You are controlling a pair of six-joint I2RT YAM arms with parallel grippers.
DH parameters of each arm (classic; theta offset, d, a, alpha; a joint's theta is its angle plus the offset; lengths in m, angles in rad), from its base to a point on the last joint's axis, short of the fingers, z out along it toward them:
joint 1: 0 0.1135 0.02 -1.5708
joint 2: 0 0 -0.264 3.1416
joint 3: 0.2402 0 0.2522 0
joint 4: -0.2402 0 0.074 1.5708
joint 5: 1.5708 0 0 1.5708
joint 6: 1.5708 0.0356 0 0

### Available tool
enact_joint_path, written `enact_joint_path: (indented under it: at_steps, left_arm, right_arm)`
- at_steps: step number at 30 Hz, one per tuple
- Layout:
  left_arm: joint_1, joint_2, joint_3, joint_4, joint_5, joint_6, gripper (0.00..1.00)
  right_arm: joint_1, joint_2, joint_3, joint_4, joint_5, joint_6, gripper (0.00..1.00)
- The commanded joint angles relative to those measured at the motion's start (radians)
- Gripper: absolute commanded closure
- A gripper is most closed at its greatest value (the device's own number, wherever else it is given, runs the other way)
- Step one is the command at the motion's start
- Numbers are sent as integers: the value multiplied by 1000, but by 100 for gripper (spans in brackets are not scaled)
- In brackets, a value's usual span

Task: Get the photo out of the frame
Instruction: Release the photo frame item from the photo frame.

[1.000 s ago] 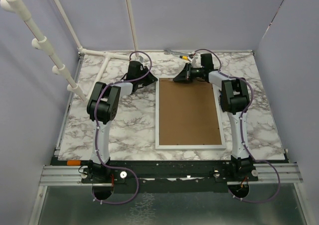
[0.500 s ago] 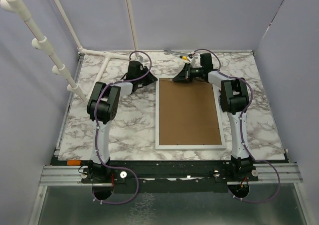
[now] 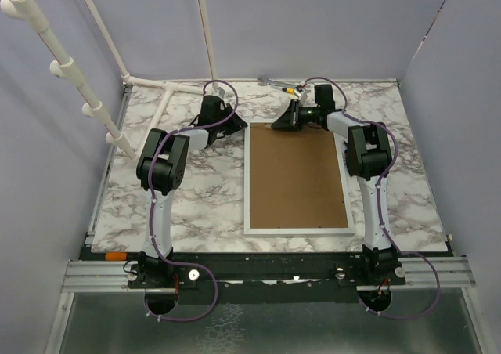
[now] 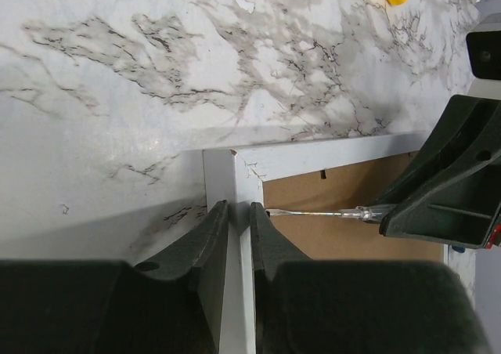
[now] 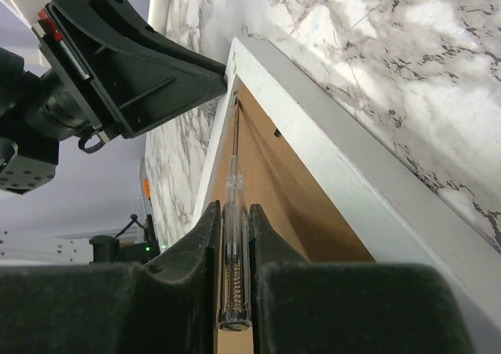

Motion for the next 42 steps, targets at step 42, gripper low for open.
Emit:
enact_joint_path:
  at_steps: [42]
  left_arm:
    - [-31,38,9,-8,36,-33,86]
  right_arm:
    - [49,57,20,-29,0,43,99]
